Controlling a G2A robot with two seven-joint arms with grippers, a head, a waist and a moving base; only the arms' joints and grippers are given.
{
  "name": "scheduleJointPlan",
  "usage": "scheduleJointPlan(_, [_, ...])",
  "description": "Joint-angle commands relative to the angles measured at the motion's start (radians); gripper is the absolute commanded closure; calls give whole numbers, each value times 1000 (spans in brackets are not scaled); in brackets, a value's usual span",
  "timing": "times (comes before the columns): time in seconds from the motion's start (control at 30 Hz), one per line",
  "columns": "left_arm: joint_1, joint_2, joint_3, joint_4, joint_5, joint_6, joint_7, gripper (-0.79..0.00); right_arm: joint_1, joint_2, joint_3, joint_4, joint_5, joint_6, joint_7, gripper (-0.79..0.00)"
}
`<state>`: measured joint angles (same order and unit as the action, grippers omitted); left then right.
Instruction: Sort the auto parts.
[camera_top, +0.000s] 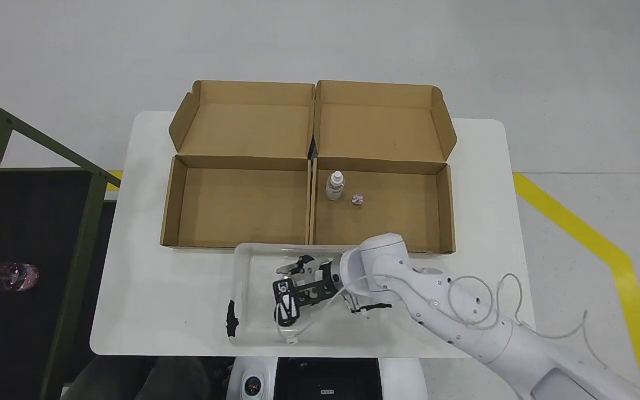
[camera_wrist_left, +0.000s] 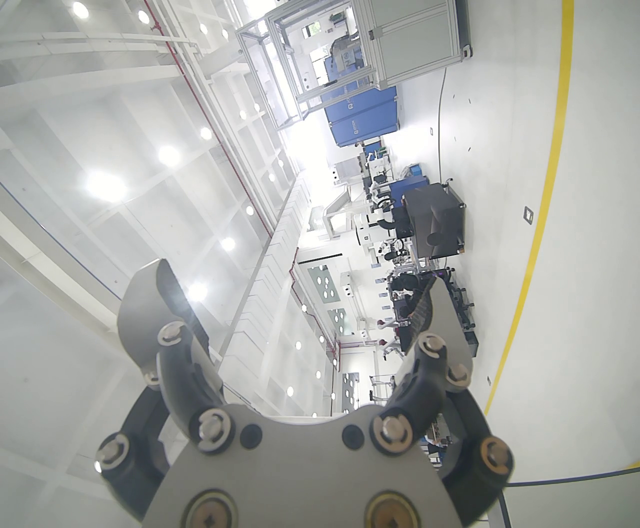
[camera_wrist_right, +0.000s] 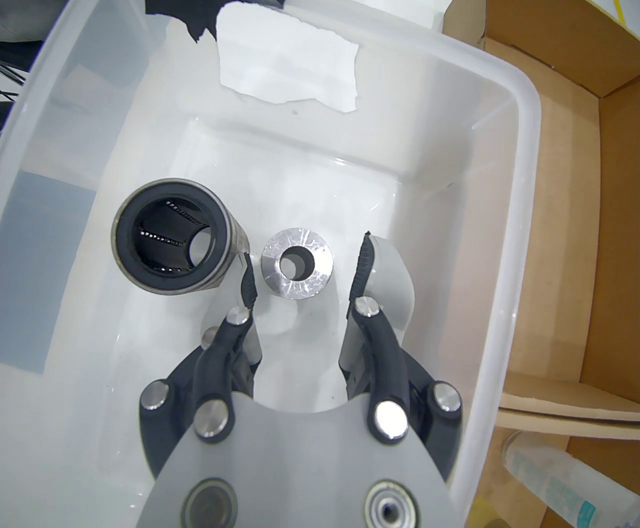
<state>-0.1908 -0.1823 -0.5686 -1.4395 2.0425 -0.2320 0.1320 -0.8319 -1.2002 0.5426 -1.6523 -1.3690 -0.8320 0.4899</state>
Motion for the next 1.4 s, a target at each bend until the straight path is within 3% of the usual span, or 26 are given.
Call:
scheduleJointPlan(0.0, [0, 0, 0, 0, 0, 0, 0, -785, 4, -5, -5, 9, 0, -1, 0, -388])
scheduleJointPlan(0.73, [0, 0, 0, 0, 0, 0, 0, -785, 33, -57, -57, 95, -24, -3, -8, -363])
scheduleJointPlan(1.0, [0, 0, 0, 0, 0, 0, 0, -785, 41, -70, -60, 117, -30, -11, -16, -268])
scheduleJointPlan(1.1, [0, 0, 0, 0, 0, 0, 0, -785, 42, -72, -55, 118, -32, -16, -19, -175])
scheduleJointPlan(1.2, [0, 0, 0, 0, 0, 0, 0, -785, 39, -72, -45, 110, -29, -18, -26, -3])
scheduleJointPlan(1.37, [0, 0, 0, 0, 0, 0, 0, -785, 30, -68, -22, 83, -21, -30, -42, 0])
